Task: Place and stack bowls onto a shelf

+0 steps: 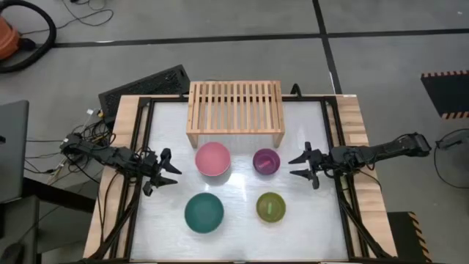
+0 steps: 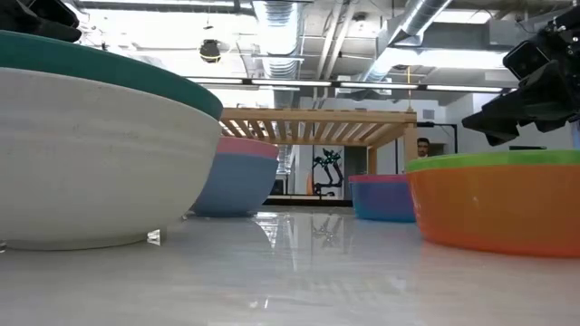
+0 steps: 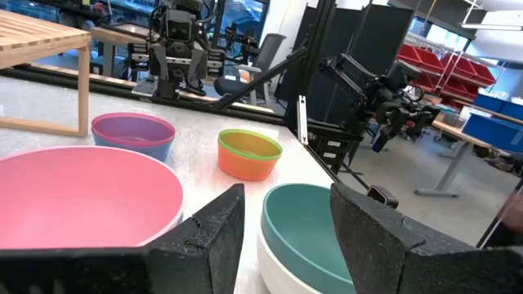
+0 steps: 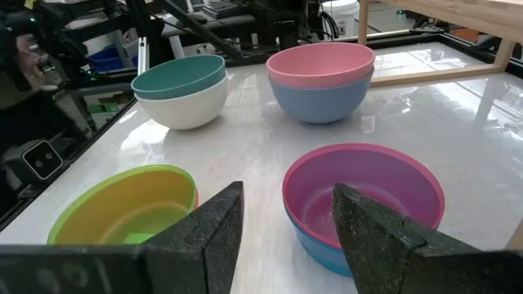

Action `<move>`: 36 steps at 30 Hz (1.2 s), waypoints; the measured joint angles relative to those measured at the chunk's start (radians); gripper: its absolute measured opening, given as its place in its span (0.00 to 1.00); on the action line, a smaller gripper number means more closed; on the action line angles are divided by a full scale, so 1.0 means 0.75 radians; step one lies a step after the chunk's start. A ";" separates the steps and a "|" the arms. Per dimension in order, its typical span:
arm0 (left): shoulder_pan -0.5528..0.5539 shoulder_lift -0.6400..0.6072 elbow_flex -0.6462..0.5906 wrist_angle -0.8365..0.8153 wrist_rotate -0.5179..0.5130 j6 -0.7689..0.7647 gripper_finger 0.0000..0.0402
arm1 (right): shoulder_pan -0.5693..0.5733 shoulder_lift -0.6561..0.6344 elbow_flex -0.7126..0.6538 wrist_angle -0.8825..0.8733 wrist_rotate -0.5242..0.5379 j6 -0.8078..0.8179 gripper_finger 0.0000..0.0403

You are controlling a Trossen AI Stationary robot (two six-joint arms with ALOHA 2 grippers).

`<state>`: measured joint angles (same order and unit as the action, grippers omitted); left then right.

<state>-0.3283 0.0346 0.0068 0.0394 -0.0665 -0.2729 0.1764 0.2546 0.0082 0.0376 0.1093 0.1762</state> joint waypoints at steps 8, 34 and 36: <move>0.000 0.000 0.000 0.012 -0.067 -0.045 0.42 | 0.000 0.001 0.000 0.000 0.000 0.000 0.53; 0.001 0.000 0.000 0.062 -0.500 -0.361 0.42 | -0.065 0.001 0.000 0.006 0.046 -0.034 0.53; 0.001 0.000 0.000 0.065 -0.572 -0.410 0.42 | -0.065 0.000 0.000 0.006 0.042 -0.058 0.53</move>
<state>-0.3279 0.0349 0.0067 0.0882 -0.4953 -0.5806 0.1276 0.2546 0.0082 0.0418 0.1406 0.1330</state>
